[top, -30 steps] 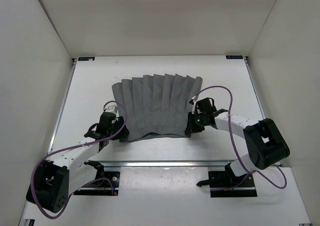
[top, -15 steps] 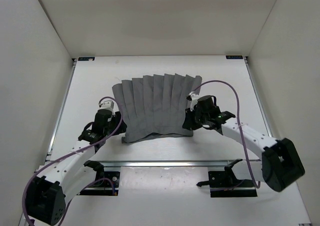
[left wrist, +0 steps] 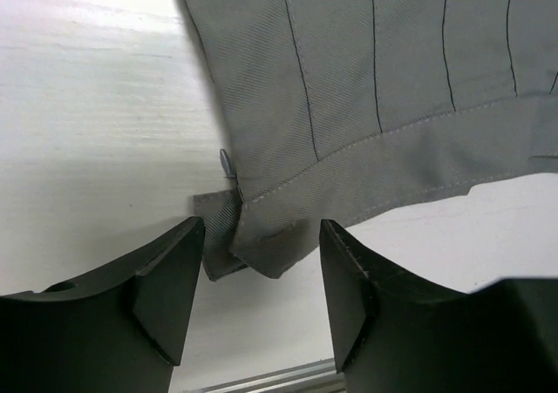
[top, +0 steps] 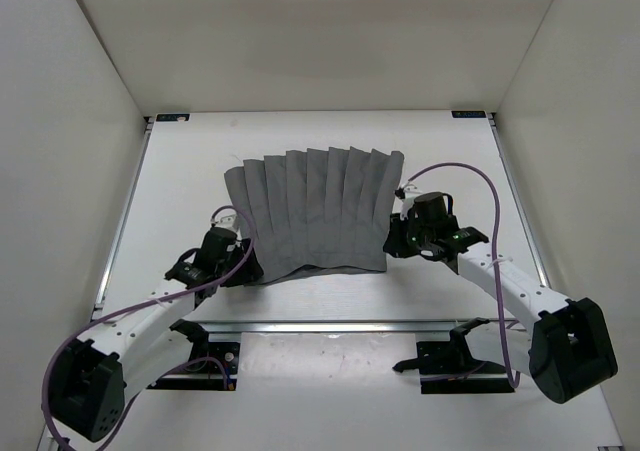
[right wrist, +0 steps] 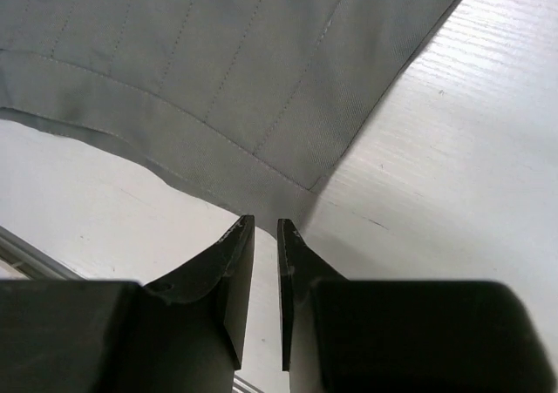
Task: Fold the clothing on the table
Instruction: Fold the skirt
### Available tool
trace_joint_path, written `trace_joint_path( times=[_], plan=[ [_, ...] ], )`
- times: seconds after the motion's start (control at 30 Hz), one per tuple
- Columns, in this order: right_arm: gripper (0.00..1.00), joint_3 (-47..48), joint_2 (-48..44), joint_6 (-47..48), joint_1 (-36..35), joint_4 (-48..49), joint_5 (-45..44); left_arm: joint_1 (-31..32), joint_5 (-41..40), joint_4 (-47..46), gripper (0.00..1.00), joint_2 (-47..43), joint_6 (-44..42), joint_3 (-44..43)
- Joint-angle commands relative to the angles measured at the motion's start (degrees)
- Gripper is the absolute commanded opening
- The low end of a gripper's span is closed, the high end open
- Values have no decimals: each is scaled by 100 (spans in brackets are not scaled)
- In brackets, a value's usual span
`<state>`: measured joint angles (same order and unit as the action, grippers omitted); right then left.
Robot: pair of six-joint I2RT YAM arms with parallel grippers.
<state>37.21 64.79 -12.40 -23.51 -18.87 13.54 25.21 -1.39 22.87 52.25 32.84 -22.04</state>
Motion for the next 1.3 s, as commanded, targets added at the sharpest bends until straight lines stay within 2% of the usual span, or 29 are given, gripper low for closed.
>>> trace_joint_path(
  times=[0.0,0.1,0.23,0.37,0.43,0.47,0.53,0.57,0.9,1.03,1.13,1.2,1.27],
  plan=[
    [15,-30,-38,27,65,-2,-71,115,16,86,68,-66,214,60],
    [16,-21,42,10,101,-151,-159,63,182,16,70,5,240,130],
    [23,-249,77,-25,241,-38,-71,19,305,-212,68,110,319,314],
    [28,-363,-2,-104,355,-2,-114,72,376,-467,47,294,372,446],
    [30,-381,24,-131,426,42,-62,37,402,-591,30,382,346,464],
    [32,-407,77,-218,469,42,-114,19,394,-695,26,391,328,464],
    [32,-452,121,-253,531,59,-97,-42,359,-731,6,435,293,429],
    [32,-460,156,-306,505,120,-115,-25,332,-688,0,461,224,403],
    [34,-864,578,-675,637,1025,781,-174,437,-644,0,145,135,499],
    [40,-1023,744,-790,585,1464,1080,-253,472,-696,0,101,91,561],
    [40,-970,886,-852,540,1615,1186,-271,473,-705,0,110,56,561],
    [27,-926,1096,-834,514,1650,1343,-254,429,-688,0,93,55,561],
    [5,-882,1185,-790,522,1598,1458,-263,429,-653,0,49,12,526]
  ],
)
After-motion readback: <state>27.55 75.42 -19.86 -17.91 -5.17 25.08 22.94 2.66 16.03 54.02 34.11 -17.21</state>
